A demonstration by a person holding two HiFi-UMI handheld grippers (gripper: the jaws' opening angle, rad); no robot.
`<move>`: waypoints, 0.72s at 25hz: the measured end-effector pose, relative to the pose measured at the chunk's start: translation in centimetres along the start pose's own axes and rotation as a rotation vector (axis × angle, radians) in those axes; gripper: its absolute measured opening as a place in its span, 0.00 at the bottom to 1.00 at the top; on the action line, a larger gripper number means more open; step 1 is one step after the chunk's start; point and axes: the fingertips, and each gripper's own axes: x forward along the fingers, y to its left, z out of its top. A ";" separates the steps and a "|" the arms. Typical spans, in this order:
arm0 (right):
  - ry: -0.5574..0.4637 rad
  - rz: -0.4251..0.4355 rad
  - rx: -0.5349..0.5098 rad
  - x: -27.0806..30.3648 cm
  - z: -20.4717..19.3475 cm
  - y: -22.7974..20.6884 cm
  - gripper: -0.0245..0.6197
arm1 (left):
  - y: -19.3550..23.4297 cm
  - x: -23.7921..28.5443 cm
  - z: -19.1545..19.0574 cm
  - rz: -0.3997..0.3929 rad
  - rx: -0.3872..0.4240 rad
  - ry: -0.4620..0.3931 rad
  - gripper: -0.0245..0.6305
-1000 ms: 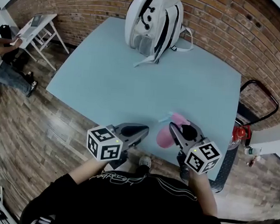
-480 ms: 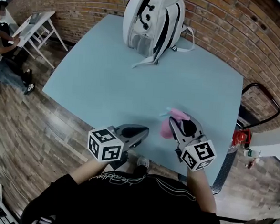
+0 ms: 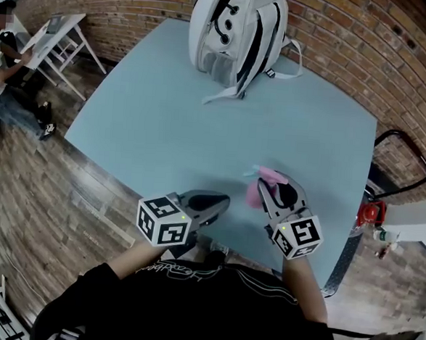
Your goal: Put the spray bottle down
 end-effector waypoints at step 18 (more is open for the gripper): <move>0.011 -0.009 -0.050 -0.5 -2.1 0.4 0.27 | 0.5 0.2 -1.0 -0.006 -0.022 0.019 0.05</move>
